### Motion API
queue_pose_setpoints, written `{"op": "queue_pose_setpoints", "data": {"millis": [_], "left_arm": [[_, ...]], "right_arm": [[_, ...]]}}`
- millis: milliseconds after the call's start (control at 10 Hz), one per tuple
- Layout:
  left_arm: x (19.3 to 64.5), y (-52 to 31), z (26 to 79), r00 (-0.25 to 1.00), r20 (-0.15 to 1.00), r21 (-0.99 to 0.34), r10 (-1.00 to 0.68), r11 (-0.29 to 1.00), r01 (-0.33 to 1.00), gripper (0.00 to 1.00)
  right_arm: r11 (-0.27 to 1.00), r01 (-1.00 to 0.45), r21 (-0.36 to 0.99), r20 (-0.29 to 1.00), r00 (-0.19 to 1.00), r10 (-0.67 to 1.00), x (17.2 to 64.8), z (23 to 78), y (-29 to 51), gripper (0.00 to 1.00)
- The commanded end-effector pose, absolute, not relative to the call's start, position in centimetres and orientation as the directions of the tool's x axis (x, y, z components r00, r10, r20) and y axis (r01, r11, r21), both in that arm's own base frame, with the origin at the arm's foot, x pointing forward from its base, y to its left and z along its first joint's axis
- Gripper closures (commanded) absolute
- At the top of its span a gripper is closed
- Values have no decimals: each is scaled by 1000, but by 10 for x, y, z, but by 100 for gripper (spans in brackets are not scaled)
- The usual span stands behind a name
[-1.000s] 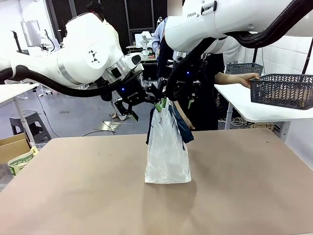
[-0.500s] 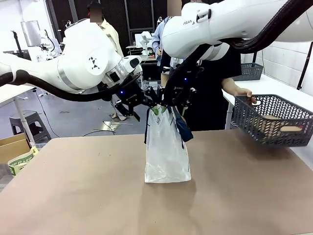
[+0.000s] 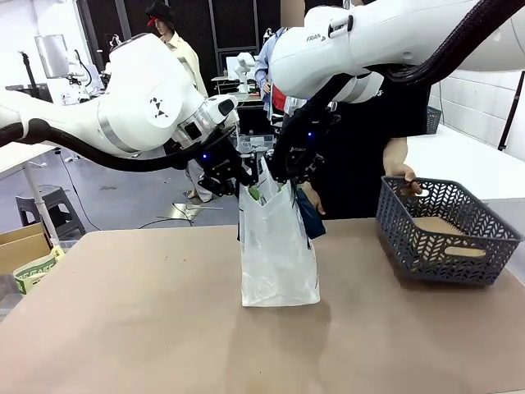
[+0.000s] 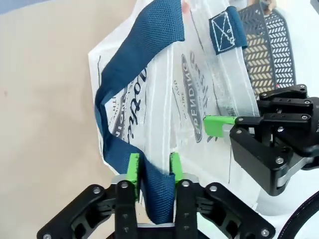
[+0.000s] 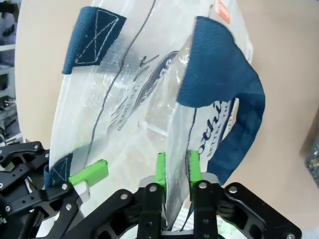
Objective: Transfer purchased items from the store into the shopping bag.
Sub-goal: Open the Reusable shopping bag in the center of the table.
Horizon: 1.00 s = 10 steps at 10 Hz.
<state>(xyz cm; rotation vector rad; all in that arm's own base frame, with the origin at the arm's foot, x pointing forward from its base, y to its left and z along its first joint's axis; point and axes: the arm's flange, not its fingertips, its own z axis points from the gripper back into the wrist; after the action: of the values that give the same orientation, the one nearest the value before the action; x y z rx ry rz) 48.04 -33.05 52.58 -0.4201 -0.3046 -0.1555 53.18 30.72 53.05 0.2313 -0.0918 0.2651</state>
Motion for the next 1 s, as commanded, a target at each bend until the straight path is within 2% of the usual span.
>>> {"op": "queue_pose_setpoints", "data": {"millis": [0, 500, 900], "left_arm": [[476, -320, 525, 939, 335, -381, -75, 901, 208, 100], [463, -284, 532, 923, 383, -357, 33, 927, 116, 100], [443, -267, 537, 927, 361, -260, 101, 966, -4, 100]], "right_arm": [[936, -287, 204, 113, 957, 268, 522, 532, 302, 100], [937, -339, 84, 163, 933, 322, 500, 546, 268, 100], [889, -456, 43, 231, 870, 435, 490, 549, 246, 100]]}}
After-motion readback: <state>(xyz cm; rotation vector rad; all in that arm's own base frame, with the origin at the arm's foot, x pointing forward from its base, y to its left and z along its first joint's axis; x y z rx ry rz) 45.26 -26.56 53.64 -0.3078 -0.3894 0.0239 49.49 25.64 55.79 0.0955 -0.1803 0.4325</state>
